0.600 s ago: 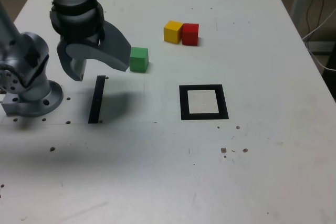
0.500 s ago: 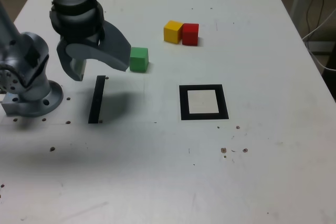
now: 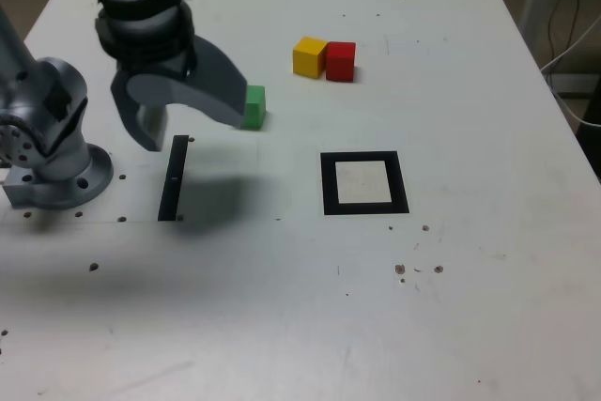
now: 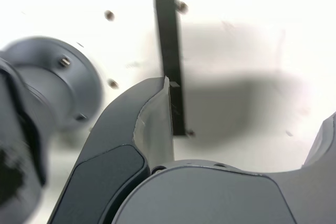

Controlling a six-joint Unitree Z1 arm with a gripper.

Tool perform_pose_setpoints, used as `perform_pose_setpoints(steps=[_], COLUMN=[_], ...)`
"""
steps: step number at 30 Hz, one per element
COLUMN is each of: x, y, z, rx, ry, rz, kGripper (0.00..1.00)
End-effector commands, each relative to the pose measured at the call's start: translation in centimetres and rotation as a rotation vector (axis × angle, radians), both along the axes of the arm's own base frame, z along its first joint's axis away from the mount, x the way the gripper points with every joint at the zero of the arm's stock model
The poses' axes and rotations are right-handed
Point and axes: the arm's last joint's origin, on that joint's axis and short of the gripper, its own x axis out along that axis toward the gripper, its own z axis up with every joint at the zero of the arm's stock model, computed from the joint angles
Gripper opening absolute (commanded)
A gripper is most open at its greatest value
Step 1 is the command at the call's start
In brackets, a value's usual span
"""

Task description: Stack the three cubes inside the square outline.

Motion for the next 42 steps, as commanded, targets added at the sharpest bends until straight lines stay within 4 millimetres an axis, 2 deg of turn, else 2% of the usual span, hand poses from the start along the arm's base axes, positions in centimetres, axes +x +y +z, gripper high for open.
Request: perform_pose_setpoints(steps=[1,8,13,20,24,29,34,38,42], x=[1.3,5.7,10.0,16.2,18.4,19.9,20.2,19.6,18.1], y=[-0.4,-0.8,-0.1,3.0,5.6,9.3,12.1,14.1,16.0], z=[0.6,3.6,5.8,7.0,6.7,5.7,5.3,5.5,5.3], rx=[-0.035,-0.079,-0.100,-0.100,-0.093,-0.087,-0.059,-0.035,-0.025], ry=[-0.035,-0.131,-0.158,-0.136,-0.107,-0.105,-0.138,-0.159,-0.134], rz=[0.004,0.054,0.168,0.356,0.496,0.662,0.793,0.887,0.970], kGripper=[1.00,1.00,1.00,0.99,0.99,0.99,0.99,0.99,0.99])
